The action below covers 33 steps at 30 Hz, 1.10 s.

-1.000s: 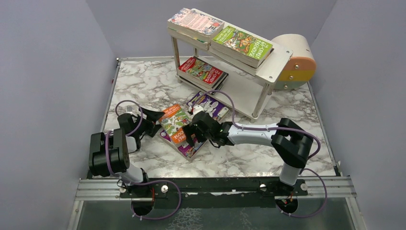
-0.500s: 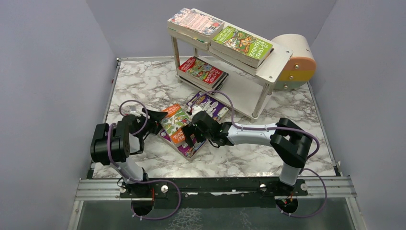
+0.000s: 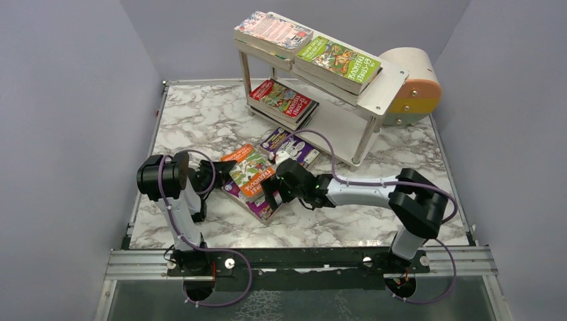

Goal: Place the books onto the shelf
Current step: Pick up the book from the center of the board, then place the book on the shelf.

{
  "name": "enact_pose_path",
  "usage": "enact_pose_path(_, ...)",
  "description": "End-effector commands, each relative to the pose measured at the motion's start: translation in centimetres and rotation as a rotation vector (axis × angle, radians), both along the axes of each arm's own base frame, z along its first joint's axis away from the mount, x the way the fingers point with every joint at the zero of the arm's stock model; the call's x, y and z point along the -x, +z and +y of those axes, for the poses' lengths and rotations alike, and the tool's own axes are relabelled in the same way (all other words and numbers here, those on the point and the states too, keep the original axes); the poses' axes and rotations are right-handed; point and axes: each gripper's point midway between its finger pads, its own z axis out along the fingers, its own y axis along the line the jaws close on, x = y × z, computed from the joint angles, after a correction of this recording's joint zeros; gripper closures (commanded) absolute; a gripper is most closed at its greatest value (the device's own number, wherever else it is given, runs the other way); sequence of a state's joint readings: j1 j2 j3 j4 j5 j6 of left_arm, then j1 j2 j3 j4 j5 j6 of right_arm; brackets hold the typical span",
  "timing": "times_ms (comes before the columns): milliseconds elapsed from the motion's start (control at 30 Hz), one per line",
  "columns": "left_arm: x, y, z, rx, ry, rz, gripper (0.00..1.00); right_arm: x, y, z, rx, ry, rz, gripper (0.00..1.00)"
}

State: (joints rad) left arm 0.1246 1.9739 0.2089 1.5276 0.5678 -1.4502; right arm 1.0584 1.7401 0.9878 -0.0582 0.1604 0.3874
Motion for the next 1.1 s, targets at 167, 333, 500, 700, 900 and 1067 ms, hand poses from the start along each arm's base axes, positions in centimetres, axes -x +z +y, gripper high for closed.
enact_pose_path(167, -2.3, 9.2, 1.0, -0.057, 0.07, -0.262, 1.0, 0.5, 5.4, -5.1, -0.032, -0.126, -0.066, 0.0)
enact_pose_path(333, -5.0, 17.0, 1.7, -0.238, 0.127, -0.321, 1.0, 1.3, 7.8, -9.1, -0.016, -0.216, -0.092, 0.0)
enact_pose_path(500, -7.5, 23.5, 2.0, -0.213, 0.182, -0.348, 1.0, 2.1, 9.4, -12.0, -0.017, -0.282, -0.1, 0.0)
enact_pose_path(700, -10.5, 27.3, 0.3, -0.158, 0.239, -0.356, 1.0, 2.9, 11.0, -14.3, -0.031, -0.33, -0.102, 0.0)
enact_pose_path(900, -12.5, 28.2, -2.8, -0.12, 0.249, -0.351, 1.0, 3.4, 12.9, -16.1, -0.075, -0.37, -0.129, 0.0)
enact_pose_path(1067, -13.5, 27.7, -4.8, -0.108, 0.258, -0.332, 1.0, 3.6, 13.3, -17.5, -0.062, -0.399, -0.135, 0.01)
